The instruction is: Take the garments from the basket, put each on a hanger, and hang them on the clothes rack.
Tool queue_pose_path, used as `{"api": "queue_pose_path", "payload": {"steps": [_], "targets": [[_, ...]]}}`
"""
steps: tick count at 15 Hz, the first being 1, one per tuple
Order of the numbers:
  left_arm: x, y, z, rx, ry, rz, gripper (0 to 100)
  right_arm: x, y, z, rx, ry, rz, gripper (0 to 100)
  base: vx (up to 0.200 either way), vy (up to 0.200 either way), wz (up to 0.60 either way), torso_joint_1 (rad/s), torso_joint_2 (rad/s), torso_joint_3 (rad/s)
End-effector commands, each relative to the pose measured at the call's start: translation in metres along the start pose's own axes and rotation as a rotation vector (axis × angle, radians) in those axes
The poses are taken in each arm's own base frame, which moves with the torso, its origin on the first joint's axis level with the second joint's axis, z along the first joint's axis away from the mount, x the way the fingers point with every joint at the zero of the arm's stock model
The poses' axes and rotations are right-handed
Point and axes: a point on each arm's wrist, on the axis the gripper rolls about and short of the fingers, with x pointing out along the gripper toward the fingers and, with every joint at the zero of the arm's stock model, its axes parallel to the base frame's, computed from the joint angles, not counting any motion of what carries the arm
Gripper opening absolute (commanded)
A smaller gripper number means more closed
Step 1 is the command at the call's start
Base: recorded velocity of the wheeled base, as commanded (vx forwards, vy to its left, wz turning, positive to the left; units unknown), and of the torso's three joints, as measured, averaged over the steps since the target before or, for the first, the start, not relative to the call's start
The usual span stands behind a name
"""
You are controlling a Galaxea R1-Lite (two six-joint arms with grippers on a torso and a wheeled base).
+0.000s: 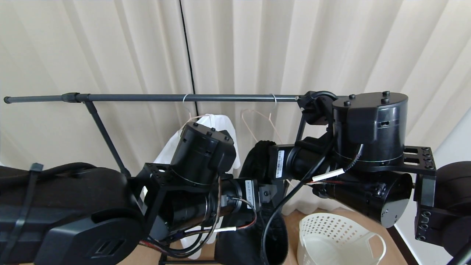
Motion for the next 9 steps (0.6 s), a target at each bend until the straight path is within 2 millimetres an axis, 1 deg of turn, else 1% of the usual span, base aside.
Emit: {"api": "queue_pose_path", "payload": {"steps": [1,3,5,7,9], "targets": [[0.021,0.006,0.004,-0.027,-0.006,0.058,100,-0.003,0.000,0.002,0.003,-0.007,0.005,0,0.000,0.000,0.00,0.000,0.00,0.000],[0.024,0.013,0.008,-0.040,-0.013,0.080,100,-0.004,0.000,0.002,0.001,-0.009,-0.001,0,0.000,0.000,0.00,0.000,0.00,0.000],[0.025,0.016,0.006,-0.039,-0.011,0.100,100,-0.003,0.000,0.001,0.000,-0.007,-0.002,0,0.000,0.000,0.00,0.000,0.00,0.000],[0.032,0.021,0.002,-0.039,-0.004,0.132,100,-0.005,0.000,0.003,0.003,-0.013,0.001,0,0.000,0.000,0.00,0.000,0.00,0.000],[0.031,0.023,0.001,-0.040,-0.002,0.138,100,-0.007,-0.001,0.003,0.002,-0.013,-0.001,0,0.000,0.000,0.00,0.000,0.00,0.000]]}}
